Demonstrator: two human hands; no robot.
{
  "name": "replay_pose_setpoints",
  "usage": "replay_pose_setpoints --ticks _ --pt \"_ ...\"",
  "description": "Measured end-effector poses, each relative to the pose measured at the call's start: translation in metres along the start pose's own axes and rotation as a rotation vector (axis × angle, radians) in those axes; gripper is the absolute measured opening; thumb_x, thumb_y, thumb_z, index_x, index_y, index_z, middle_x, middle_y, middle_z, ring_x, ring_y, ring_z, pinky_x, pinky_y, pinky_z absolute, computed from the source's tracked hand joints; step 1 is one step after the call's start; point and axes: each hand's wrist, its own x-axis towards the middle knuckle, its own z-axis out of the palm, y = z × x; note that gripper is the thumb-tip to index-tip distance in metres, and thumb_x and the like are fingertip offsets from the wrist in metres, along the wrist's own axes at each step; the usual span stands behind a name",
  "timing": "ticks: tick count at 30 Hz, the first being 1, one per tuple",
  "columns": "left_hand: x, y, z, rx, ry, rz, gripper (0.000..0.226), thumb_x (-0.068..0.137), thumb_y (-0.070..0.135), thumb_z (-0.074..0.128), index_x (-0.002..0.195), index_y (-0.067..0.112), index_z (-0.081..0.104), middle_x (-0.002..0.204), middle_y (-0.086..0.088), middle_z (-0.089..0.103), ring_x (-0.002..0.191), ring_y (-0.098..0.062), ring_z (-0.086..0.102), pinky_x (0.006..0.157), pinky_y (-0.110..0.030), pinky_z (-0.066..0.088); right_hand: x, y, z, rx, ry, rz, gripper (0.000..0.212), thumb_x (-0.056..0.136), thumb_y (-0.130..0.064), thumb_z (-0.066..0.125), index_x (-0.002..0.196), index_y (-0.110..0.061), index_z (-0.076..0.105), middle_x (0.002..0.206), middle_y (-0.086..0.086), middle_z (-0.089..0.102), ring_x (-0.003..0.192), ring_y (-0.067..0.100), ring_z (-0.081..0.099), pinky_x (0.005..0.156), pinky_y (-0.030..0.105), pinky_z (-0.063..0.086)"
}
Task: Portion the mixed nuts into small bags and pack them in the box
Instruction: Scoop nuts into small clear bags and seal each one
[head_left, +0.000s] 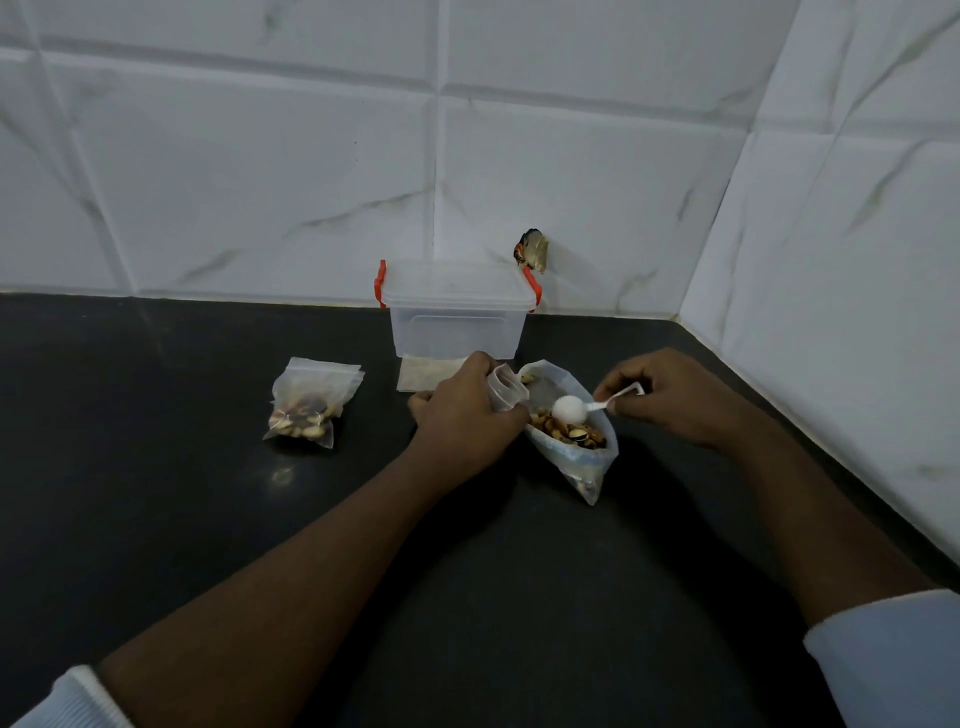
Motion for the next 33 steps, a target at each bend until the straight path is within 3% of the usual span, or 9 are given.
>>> replay_pose_setpoints --ticks 4,9,15,19,28,31,33 --pt "0.0 -0.001 0.0 -0.022 0.026 0.002 0.034 0.092 0.033 0.071 0.116 0.034 0.047 0.107 0.015 0.056 0.104 -0.008 0.053 0.116 -0.048 0.027 0.008 -0.012 0.013 -0.047 0.157 -0.083 0.018 0.092 -0.013 0.07 0.099 -0.027 0.078 0.087 -0.021 0.068 0.082 -0.014 0.058 0.064 0.007 0.036" --pt "0.0 -0.001 0.0 -0.028 0.025 -0.002 0.033 0.092 0.034 0.07 0.116 0.034 0.047 0.106 0.015 0.056 0.105 -0.009 0.055 0.116 -0.05 0.029 0.001 -0.006 -0.005 -0.019 0.209 -0.054 0.017 0.093 -0.015 0.069 0.097 -0.03 0.078 0.091 -0.017 0.071 0.076 -0.003 0.059 0.059 0.011 0.038" --pt "-0.001 0.0 0.0 -0.017 0.008 -0.016 0.035 0.093 0.033 0.07 0.114 0.037 0.043 0.108 0.016 0.054 0.109 -0.011 0.057 0.115 -0.047 0.027 0.005 -0.016 0.008 -0.119 0.072 -0.031 0.016 0.096 -0.019 0.066 0.1 -0.026 0.08 0.091 -0.016 0.072 0.075 -0.01 0.059 0.062 0.01 0.034" --pt "-0.001 0.0 -0.001 -0.021 0.018 -0.012 0.035 0.093 0.033 0.071 0.114 0.038 0.043 0.107 0.016 0.055 0.112 -0.012 0.058 0.114 -0.045 0.026 0.004 -0.02 0.006 -0.07 0.16 -0.035 0.017 0.096 -0.018 0.064 0.095 -0.024 0.079 0.081 -0.022 0.066 0.073 -0.018 0.055 0.056 0.01 0.035" --pt "0.0 0.0 0.0 -0.022 0.031 -0.024 0.037 0.092 0.031 0.071 0.117 0.037 0.045 0.113 0.012 0.06 0.114 -0.013 0.059 0.115 -0.044 0.026 0.001 -0.025 0.008 0.023 0.101 0.003 0.017 0.092 -0.013 0.065 0.088 -0.02 0.08 0.074 -0.014 0.073 0.061 -0.006 0.058 0.059 0.024 0.037" --pt "0.0 0.001 0.001 -0.03 0.042 -0.029 0.039 0.092 0.03 0.073 0.118 0.037 0.045 0.117 0.01 0.062 0.115 -0.014 0.059 0.115 -0.044 0.026 0.003 -0.022 0.013 0.126 0.095 0.049 0.015 0.092 -0.015 0.066 0.088 -0.021 0.079 0.077 -0.014 0.076 0.074 0.005 0.068 0.071 0.035 0.052" --pt "0.0 0.001 0.001 -0.034 0.051 -0.029 0.039 0.092 0.029 0.073 0.119 0.036 0.045 0.117 0.011 0.061 0.116 -0.013 0.059 0.115 -0.044 0.026 0.005 -0.019 0.016 0.172 0.105 0.081 0.014 0.091 -0.015 0.068 0.086 -0.022 0.079 0.082 -0.011 0.077 0.084 0.012 0.07 0.08 0.04 0.054"
